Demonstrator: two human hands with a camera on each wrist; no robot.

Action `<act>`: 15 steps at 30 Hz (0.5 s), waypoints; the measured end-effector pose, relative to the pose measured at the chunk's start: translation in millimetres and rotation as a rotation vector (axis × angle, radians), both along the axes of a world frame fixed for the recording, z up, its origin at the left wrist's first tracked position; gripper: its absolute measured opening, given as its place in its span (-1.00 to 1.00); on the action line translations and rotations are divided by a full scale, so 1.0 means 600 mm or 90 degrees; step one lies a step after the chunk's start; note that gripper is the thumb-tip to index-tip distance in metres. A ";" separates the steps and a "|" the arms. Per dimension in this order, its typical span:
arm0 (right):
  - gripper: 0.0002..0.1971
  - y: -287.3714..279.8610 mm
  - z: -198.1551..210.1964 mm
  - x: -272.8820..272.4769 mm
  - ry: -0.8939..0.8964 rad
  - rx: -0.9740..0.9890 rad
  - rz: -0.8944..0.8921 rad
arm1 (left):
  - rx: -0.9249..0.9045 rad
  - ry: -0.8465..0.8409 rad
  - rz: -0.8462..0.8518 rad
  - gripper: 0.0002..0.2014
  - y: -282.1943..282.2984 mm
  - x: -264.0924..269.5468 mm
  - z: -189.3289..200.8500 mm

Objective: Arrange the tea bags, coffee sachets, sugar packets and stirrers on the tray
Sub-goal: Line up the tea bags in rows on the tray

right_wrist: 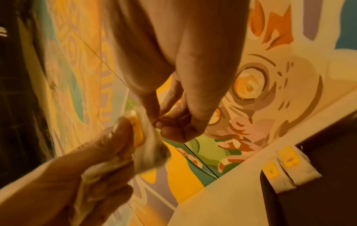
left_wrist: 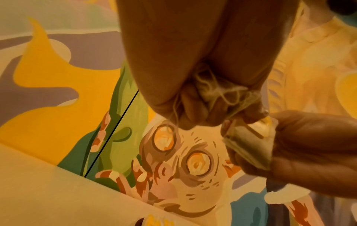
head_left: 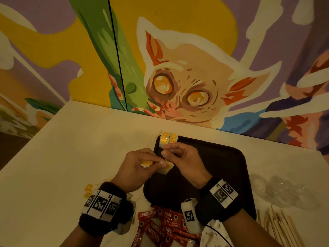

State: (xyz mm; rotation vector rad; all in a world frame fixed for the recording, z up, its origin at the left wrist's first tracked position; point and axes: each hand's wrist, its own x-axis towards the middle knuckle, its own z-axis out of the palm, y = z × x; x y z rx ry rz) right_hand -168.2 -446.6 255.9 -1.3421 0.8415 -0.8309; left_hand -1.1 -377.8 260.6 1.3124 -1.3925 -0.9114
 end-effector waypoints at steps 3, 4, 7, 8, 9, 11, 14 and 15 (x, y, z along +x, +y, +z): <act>-0.81 0.003 -0.008 0.003 -0.033 0.077 0.022 | -0.038 0.022 0.063 -0.90 -0.004 -0.001 0.009; -0.79 0.004 -0.010 0.004 -0.045 0.096 0.030 | -0.050 0.022 0.084 -0.90 -0.005 0.000 0.010; -0.80 0.009 -0.014 0.008 -0.060 0.113 0.047 | -0.065 0.003 0.144 -0.91 -0.009 0.000 0.004; -0.82 0.011 -0.015 0.009 -0.061 0.121 0.051 | -0.063 0.002 0.165 -0.91 -0.011 0.000 0.001; -0.82 0.013 -0.016 0.010 -0.062 0.139 0.052 | -0.060 0.007 0.187 -0.91 -0.013 -0.001 -0.003; -0.79 0.017 -0.020 0.012 -0.068 0.189 0.053 | -0.050 0.026 0.229 -0.91 -0.015 -0.001 -0.012; -0.80 0.019 -0.026 0.016 -0.039 0.159 0.073 | -0.028 0.039 0.261 -0.91 -0.017 0.002 -0.026; -0.82 0.019 -0.031 0.018 0.008 0.100 0.072 | -0.015 0.044 0.262 -0.91 -0.017 0.003 -0.031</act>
